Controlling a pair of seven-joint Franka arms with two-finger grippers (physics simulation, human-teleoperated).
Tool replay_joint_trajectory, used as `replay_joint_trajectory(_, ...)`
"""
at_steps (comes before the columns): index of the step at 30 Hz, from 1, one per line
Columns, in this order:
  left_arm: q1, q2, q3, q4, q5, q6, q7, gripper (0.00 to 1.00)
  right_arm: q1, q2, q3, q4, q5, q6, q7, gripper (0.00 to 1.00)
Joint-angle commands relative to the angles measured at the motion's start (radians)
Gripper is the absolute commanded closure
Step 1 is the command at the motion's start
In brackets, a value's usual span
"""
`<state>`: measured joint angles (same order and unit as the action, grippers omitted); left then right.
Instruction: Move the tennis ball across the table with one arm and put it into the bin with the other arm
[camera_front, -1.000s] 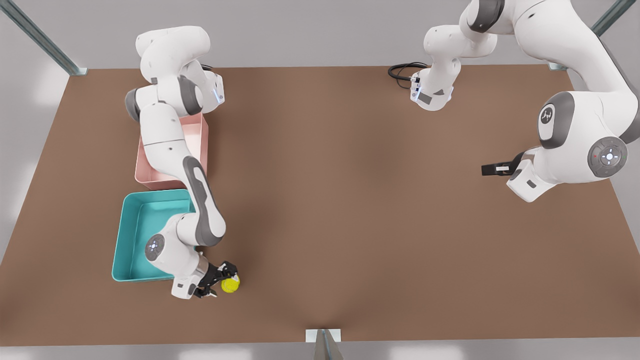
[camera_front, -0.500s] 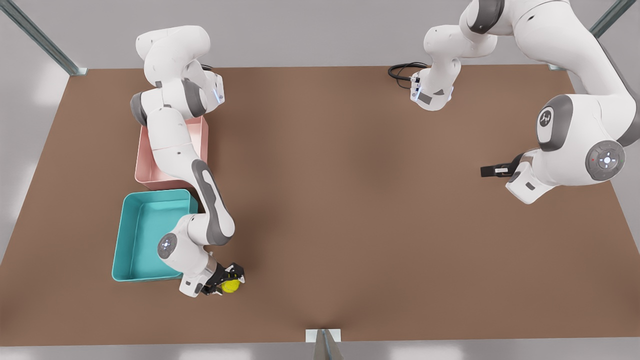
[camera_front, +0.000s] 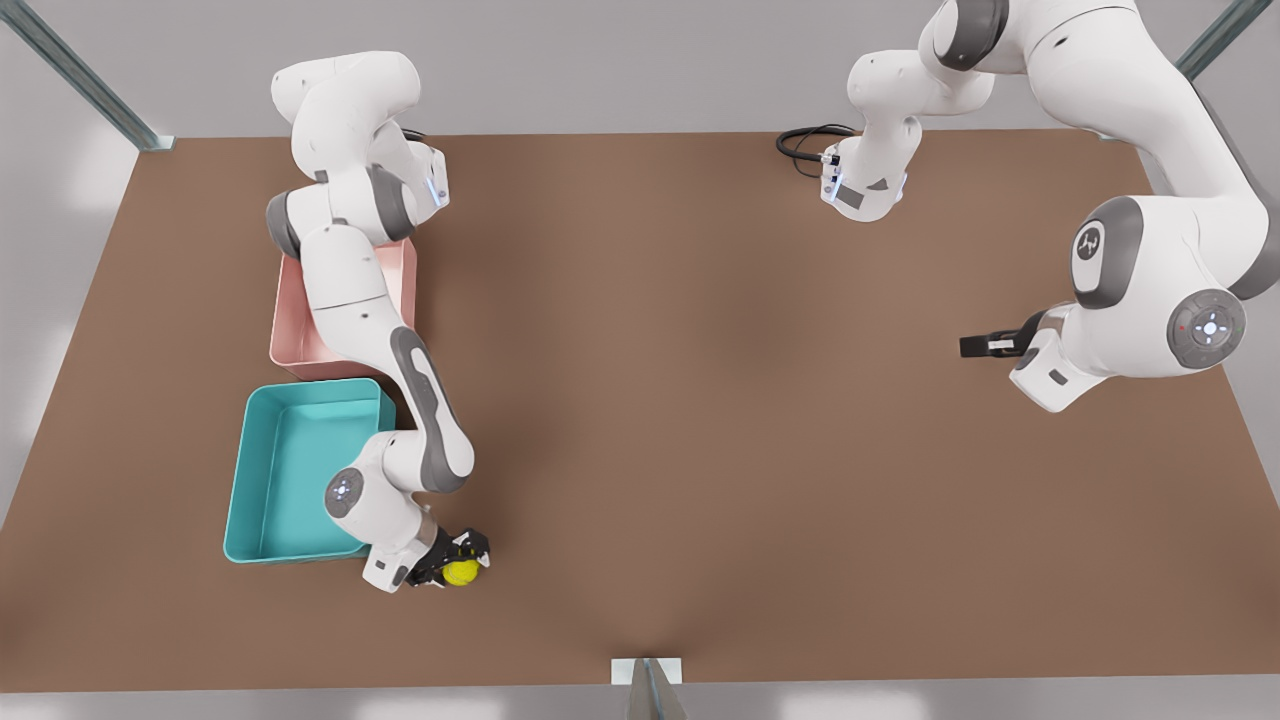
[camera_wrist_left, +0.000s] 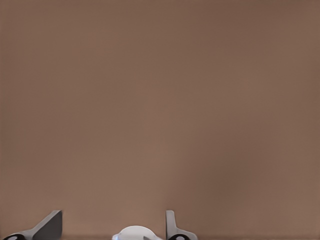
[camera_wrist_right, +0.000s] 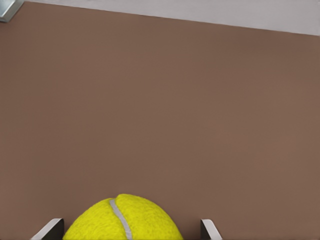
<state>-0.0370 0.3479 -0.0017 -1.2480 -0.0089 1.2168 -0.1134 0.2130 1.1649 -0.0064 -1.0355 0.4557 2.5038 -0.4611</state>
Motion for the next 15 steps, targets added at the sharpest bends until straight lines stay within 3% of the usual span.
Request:
replay_joint_trajectory(1, 0.0, -0.001, 0.0, -0.001, 0.0, -0.002, -0.005, 0.0, 0.0, 0.001, 0.0, 0.002, 0.001, 0.017, 0.032, 0.0)
replay_joint_trajectory(8, 0.0, 0.002, 0.0, -0.001, -0.002, 0.0, -0.005, 0.0, 0.003, 0.007, -0.001, 0.011, 0.003, 0.023, 0.035, 0.01)
replay_joint_trajectory(10, 0.0, 0.002, 0.0, -0.001, -0.002, 0.0, -0.005, 0.0, 0.003, 0.006, -0.001, 0.009, 0.003, 0.023, 0.03, 0.22)
replay_joint_trajectory(15, 0.0, 0.006, 0.0, -0.001, -0.002, 0.0, -0.005, 0.0, 0.003, 0.006, 0.0, 0.017, 0.001, 0.021, 0.03, 0.32)
